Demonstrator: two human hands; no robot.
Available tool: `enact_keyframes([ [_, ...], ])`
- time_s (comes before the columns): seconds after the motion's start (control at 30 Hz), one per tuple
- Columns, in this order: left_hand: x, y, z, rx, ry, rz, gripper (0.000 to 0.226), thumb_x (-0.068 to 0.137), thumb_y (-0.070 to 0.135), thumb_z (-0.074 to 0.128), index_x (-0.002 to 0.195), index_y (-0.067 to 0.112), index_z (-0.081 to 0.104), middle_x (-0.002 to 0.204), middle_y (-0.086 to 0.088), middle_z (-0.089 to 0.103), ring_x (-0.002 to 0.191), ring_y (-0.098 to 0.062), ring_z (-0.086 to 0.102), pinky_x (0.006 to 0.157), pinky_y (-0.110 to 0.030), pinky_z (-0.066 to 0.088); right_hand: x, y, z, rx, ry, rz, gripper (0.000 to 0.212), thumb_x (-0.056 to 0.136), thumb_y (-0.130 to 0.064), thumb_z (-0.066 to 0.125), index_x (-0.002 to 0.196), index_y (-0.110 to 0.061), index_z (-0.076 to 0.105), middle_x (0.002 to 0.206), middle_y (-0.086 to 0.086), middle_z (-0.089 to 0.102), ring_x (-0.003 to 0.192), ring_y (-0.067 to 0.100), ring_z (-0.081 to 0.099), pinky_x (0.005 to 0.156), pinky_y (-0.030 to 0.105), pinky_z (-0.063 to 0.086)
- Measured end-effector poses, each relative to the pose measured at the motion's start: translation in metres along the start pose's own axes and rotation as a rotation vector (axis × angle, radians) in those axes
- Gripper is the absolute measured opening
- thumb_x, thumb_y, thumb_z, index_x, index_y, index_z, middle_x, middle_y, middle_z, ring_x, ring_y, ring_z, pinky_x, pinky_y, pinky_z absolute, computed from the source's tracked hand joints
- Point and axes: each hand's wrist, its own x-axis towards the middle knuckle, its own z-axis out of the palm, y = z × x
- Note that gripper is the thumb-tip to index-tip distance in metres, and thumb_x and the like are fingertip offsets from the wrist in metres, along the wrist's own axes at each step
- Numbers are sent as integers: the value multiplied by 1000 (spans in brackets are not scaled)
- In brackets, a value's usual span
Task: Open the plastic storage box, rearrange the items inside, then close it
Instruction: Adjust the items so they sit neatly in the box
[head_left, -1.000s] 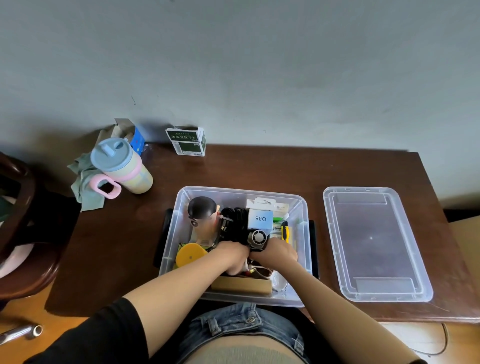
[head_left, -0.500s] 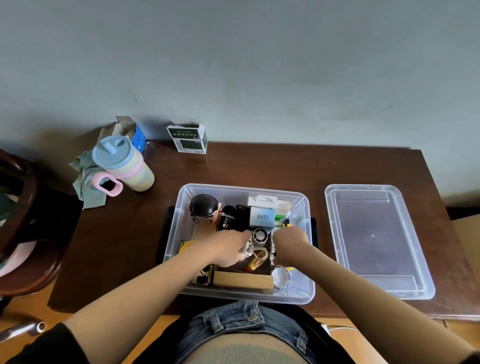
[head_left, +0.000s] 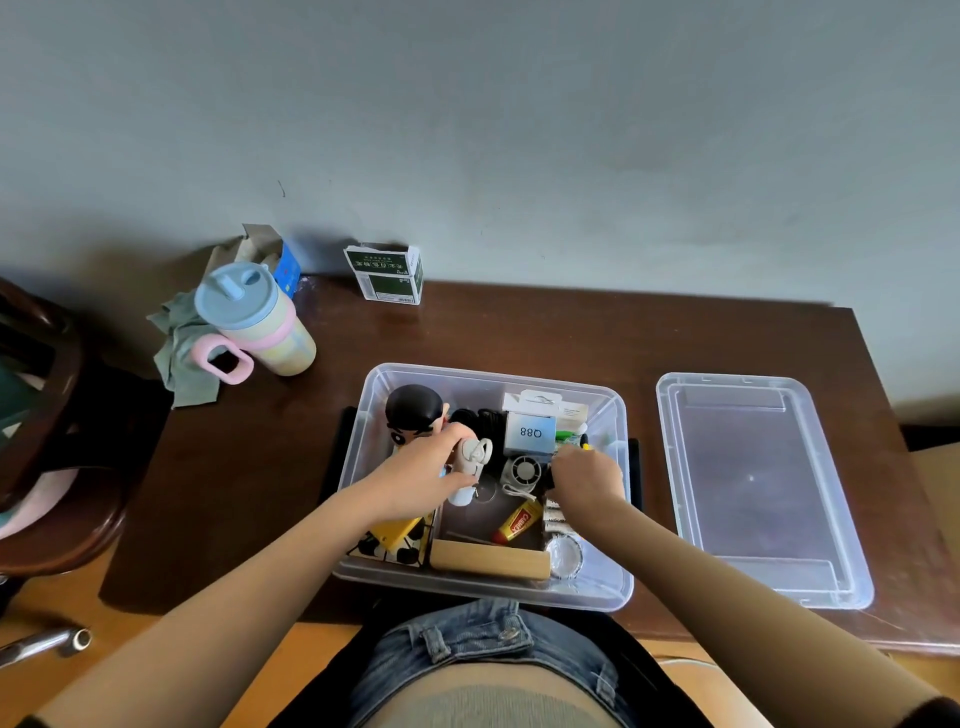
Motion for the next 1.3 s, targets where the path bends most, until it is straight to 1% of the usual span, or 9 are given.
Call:
enact_keyframes([
  [0.13, -1, -1, -1, -84, 86, -3, 39, 92, 24, 60, 127, 23, 41, 113, 6, 54, 103, -7, 53, 85, -22, 44, -14, -1, 3, -36, -92, -203, 13, 89, -11, 59, 101, -7, 63, 103, 8, 65, 94, 26, 63, 67, 31, 45],
  [0.2, -1, 0, -2, -116, 106, -19, 45, 92, 25, 60, 133, 19, 40, 120, 3, 55, 104, -10, 56, 85, -19, 44, -19, -5, 9, -29, -110, -355, 21, 89, -12, 57, 109, -8, 60, 106, 11, 65, 98, 30, 61, 73, 34, 47],
  [0.33, 0, 0, -3, -155, 121, -77, 54, 92, 25, 60, 139, 13, 37, 145, -10, 42, 130, -22, 44, 108, -40, 38, -10, -14, 24, -18, -127, -480, 41, 90, -4, 52, 129, -18, 50, 113, 8, 64, 105, 30, 60, 80, 37, 49],
  [0.43, -2, 1, -4, -197, 122, -85, 50, 91, 25, 61, 136, 14, 41, 144, -11, 43, 131, -22, 44, 108, -42, 38, 1, -20, 32, -74, -125, -533, 40, 88, -3, 54, 126, -17, 55, 110, 9, 65, 104, 30, 61, 81, 38, 50],
  [0.53, -3, 1, -4, -222, 136, -78, 47, 89, 25, 65, 130, 16, 45, 140, -8, 48, 129, -20, 45, 107, -41, 39, 8, -26, 39, -130, -129, -564, 30, 88, -4, 53, 118, -10, 58, 102, 11, 66, 97, 31, 63, 71, 35, 47],
  [0.73, -6, 4, -6, -226, 149, -22, 37, 79, 22, 75, 112, 25, 57, 105, 12, 62, 103, -6, 58, 86, -17, 45, 8, -28, 37, -142, -126, -578, 23, 94, -9, 47, 115, -6, 52, 100, 14, 66, 92, 33, 64, 67, 36, 45],
  [0.93, -4, 12, 2, -147, 105, 36, 38, 71, 17, 81, 105, 22, 65, 101, 11, 66, 95, -3, 59, 84, -20, 48, -11, -7, 15, -11, -89, -566, 15, 91, -14, 48, 102, -14, 59, 91, 9, 66, 84, 29, 61, 62, 31, 34],
  [1.1, 0, 18, 21, -9, 54, 59, 34, 73, 18, 77, 102, 28, 61, 98, 12, 67, 92, -8, 61, 80, -31, 52, -28, 17, 2, 226, -29, -439, 18, 90, -32, 58, 106, -27, 64, 95, -4, 68, 84, 16, 62, 68, 24, 48],
  [1.3, 10, 23, 53, 45, 22, 23, 41, 79, 13, 71, 117, 24, 62, 100, 3, 68, 87, -12, 61, 67, -22, 47, -38, 28, -2, 350, 83, -224, 26, 92, -41, 54, 104, -20, 62, 82, -5, 63, 68, 12, 56, 59, 20, 43],
])
